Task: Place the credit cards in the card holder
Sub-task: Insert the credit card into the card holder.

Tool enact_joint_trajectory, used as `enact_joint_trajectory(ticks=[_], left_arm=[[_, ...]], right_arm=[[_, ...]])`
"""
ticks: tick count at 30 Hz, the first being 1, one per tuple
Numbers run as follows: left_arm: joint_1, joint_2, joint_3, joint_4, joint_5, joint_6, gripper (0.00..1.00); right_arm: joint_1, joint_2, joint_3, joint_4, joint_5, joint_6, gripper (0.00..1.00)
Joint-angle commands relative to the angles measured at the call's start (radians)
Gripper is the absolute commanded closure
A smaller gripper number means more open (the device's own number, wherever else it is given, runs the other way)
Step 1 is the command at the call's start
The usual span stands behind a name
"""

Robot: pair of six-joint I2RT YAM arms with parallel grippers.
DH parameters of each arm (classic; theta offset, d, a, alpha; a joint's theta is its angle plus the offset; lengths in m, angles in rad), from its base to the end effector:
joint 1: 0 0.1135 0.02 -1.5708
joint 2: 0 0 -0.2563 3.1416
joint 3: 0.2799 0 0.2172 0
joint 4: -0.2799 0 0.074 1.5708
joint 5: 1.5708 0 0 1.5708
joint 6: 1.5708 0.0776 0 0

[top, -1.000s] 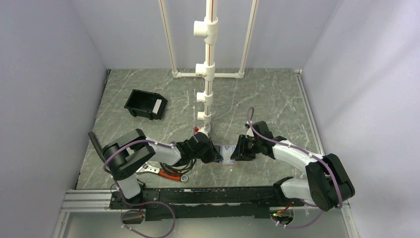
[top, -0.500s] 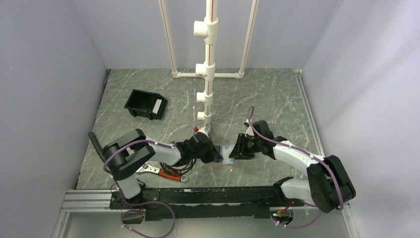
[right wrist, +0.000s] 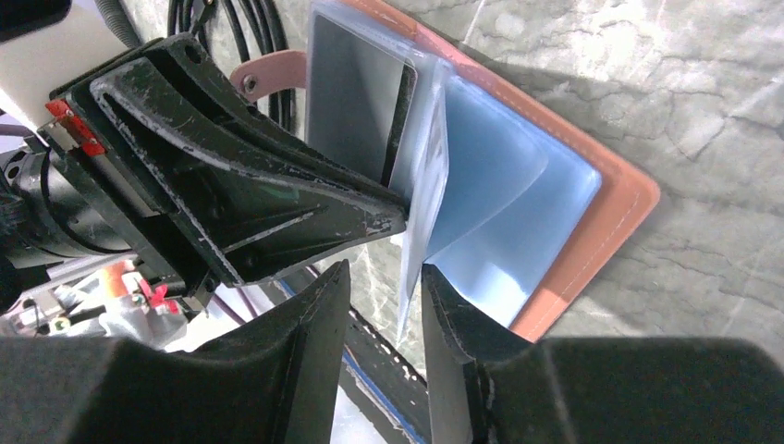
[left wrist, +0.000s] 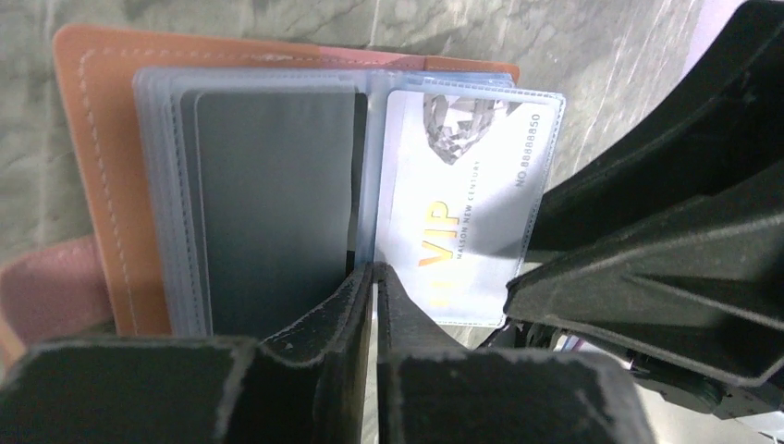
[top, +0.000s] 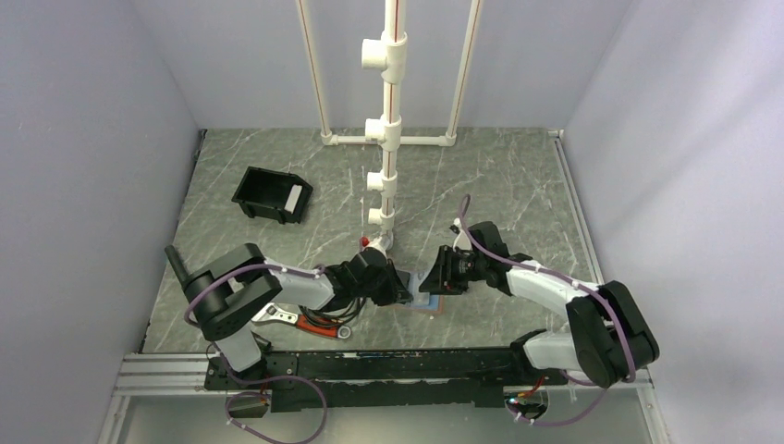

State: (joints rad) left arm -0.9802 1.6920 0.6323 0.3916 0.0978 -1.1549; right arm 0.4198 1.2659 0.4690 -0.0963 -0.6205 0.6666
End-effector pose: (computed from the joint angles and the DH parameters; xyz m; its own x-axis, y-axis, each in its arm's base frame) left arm 0.1742 -0.2735 0.1215 -0.9346 -0.2408 -0.2618 0.0357 0.6689 -0.7425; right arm 0.1805 0.1300 0.1438 -0.9700 0.1180 -0.2126 -0.0823 0.6635 0.7437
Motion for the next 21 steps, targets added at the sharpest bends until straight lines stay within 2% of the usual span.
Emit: enact_joint_trajectory(ticks=[1, 9, 21], left_arm=[[0.001, -0.074, -0.042, -0.067, -0.017, 0.026, 0.84], [0.03, -0.191, -0.108, -0.016, 0.01, -0.006, 0.73], [0.083, -0.532, -0.19, -0.27, -0.053, -0.015, 0.58]], right_arm=[[0.001, 0.025, 0.018, 0.086, -0.066, 0.011, 0.63], [0.006, 0.036, 0.062, 0.072, -0.084, -0.02, 0.59], [0.078, 0.161, 0.129, 0.142, -0.088, -0.007, 0.57]])
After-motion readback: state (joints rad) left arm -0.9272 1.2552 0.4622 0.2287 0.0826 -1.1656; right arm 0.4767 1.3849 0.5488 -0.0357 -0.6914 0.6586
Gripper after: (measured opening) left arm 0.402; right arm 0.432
